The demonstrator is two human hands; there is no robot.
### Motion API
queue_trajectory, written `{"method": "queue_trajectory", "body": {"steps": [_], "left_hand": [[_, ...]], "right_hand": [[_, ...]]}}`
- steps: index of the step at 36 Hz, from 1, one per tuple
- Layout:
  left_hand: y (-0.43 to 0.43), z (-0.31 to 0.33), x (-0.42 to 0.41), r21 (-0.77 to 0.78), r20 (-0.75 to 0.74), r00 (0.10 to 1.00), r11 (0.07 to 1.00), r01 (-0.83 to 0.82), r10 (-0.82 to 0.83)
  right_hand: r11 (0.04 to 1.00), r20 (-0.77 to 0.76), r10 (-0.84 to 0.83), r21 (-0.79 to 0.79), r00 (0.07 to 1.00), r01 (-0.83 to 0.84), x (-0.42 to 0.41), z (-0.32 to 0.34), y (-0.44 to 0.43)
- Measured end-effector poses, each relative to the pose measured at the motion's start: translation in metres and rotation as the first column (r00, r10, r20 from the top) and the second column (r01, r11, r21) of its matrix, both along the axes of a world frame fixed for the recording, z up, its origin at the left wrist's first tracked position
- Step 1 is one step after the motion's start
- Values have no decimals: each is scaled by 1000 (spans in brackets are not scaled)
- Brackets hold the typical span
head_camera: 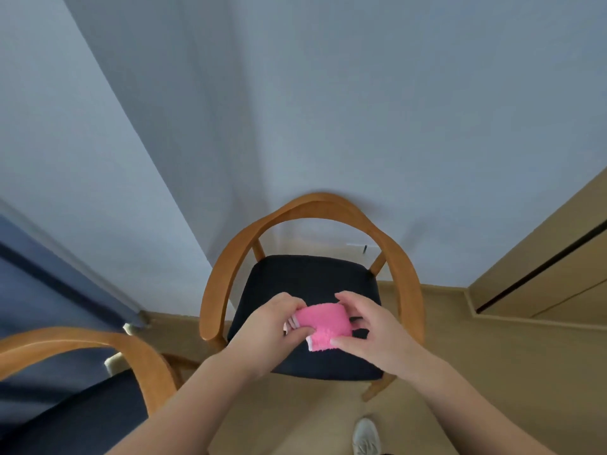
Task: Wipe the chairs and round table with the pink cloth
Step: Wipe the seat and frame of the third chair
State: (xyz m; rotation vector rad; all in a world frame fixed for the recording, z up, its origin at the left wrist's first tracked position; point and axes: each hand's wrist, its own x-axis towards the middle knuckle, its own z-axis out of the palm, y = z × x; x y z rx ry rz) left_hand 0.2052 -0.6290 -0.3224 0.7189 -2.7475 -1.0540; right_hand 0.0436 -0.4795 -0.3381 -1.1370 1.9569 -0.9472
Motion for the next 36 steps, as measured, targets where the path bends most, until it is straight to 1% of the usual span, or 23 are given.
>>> {"method": "queue_trajectory", "body": {"steps": [2,4,6,8,10,15,17,19,23,25,29,31,33,36], "left_hand": [[-1,4,-2,-5,-24,999,999,-43,43],[1,7,-7,-22,-36,996,997,-77,76],[6,7,-13,-23,-44,994,995,-99,98],[13,6,-21,-15,-49,992,993,-116,115],[19,3,-29,4,-61,989,990,-138,138],[34,-7,-51,55,-71,979,981,-189,192],[36,-10,-58,95,-74,972,972,-217,224],[36,-11,-62,135,-81,957,955,-265,277],[29,-14,-65,142,-69,930,926,-349,361],[22,-14,-66,116,-44,940,936,-332,339],[6,-16,-67,106,-5,976,971,-216,218],[-4,-21,-67,147,18,980,969,-200,200],[-15,-27,-68,233,29,975,947,-222,222],[-33,-38,-72,358,0,966,902,-240,257]], "right_hand": [[993,137,-114,14,984,113,-9,2,-1],[985,243,-173,39,954,169,-16,2,-3],[992,321,-127,28,938,125,-22,0,-4],[996,340,-82,-4,937,88,-28,-1,-6],[994,352,-91,-22,932,105,-37,-1,-8],[989,477,-100,-46,873,138,-64,-3,-18],[993,454,-53,-69,890,94,-75,-1,-23],[997,393,19,-80,919,14,-84,3,-29],[990,270,141,-47,952,-133,-95,8,-41],[979,255,203,-53,945,-196,-96,10,-47],[960,230,278,-77,933,-268,-93,14,-58],[957,205,290,-72,935,-281,-93,12,-66],[961,180,276,-52,944,-271,-94,7,-74],[963,108,269,-21,957,-268,-96,-2,-89]]}}
